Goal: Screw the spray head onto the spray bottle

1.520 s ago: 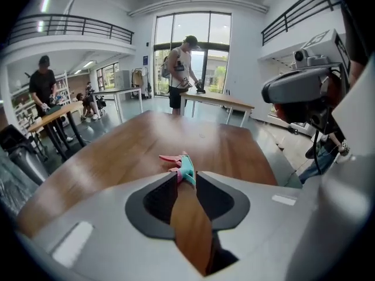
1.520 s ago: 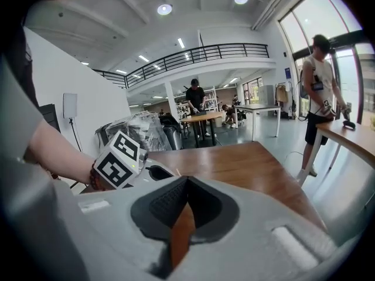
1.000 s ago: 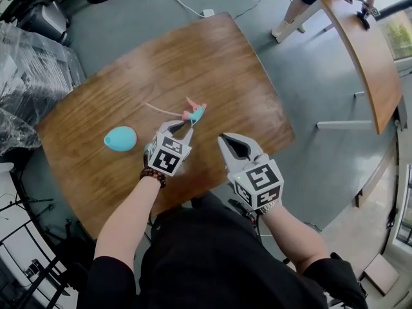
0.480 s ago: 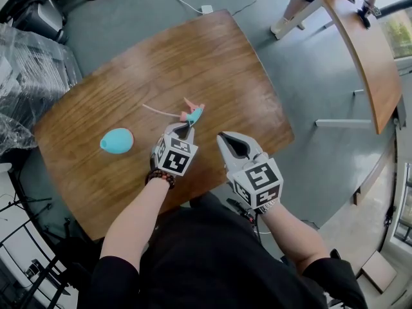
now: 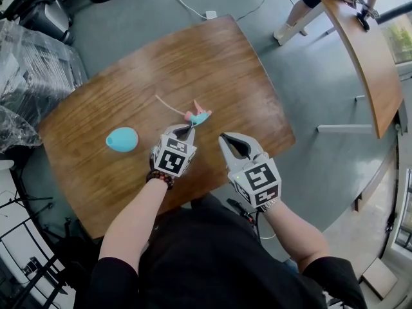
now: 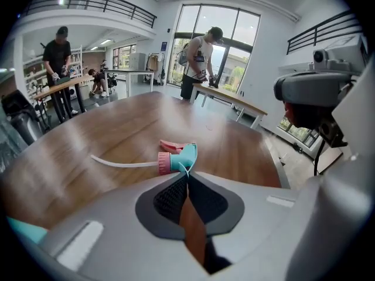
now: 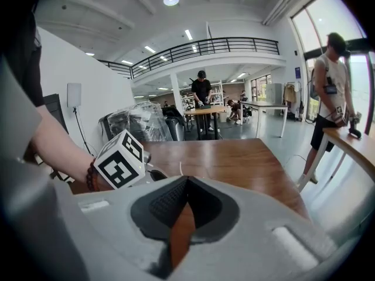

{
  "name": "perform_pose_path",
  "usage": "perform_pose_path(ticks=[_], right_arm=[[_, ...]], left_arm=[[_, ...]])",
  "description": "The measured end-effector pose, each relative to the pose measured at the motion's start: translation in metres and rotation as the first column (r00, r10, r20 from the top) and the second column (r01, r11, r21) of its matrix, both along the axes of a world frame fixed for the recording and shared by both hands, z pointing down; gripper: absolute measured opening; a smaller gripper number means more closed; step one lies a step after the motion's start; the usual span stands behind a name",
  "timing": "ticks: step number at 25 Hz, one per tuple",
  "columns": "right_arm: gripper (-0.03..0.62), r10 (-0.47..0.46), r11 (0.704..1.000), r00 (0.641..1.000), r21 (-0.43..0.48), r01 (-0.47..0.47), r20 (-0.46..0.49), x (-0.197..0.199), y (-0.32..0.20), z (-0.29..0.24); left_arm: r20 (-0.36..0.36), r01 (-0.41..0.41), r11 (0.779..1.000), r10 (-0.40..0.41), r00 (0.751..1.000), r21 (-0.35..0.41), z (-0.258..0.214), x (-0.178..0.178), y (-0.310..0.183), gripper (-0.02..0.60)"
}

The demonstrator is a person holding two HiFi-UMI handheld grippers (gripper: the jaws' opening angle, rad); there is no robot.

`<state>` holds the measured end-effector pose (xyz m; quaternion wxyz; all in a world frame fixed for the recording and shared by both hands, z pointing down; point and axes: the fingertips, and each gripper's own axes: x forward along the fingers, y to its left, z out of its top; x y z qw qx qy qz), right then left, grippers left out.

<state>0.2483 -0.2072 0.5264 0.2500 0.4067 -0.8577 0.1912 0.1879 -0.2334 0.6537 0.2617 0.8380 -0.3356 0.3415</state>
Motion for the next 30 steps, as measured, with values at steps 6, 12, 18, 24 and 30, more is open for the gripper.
perform_pose_path(ticks=[6,12,18,24,30], right_arm=[[-0.005,-0.234,0.960,0.948,0.104,0.260,-0.216,-0.017,0.009,0.002],[0.186,-0.400,0.762,0.695,0.203,0.614,-0.597,-0.042,0.021,0.009],[0.213,-0.354,0.558,0.444,0.196,0.807,-0.823,-0.063,0.021,0.007],[0.235,-0.303,0.450,0.301,0.143,0.881,-0.904,-0.081,0.030,0.007],[0.235,-0.276,0.415,0.217,0.087,0.906,-0.936,-0.099,0.043,0.007]], left_arm=[[-0.083,0.013,0.999,-0.016,0.996,-0.037,-0.030,-0.002,0.009,0.025],[-0.155,-0.022,0.998,0.012,0.988,-0.063,-0.069,-0.001,0.026,0.025],[-0.258,-0.058,0.994,0.031,0.966,-0.095,-0.105,-0.002,0.042,0.025],[-0.367,-0.102,0.987,0.051,0.929,-0.121,-0.134,-0.012,0.061,0.026],[-0.437,-0.209,0.969,0.134,0.889,-0.128,-0.155,-0.025,0.085,0.026]])
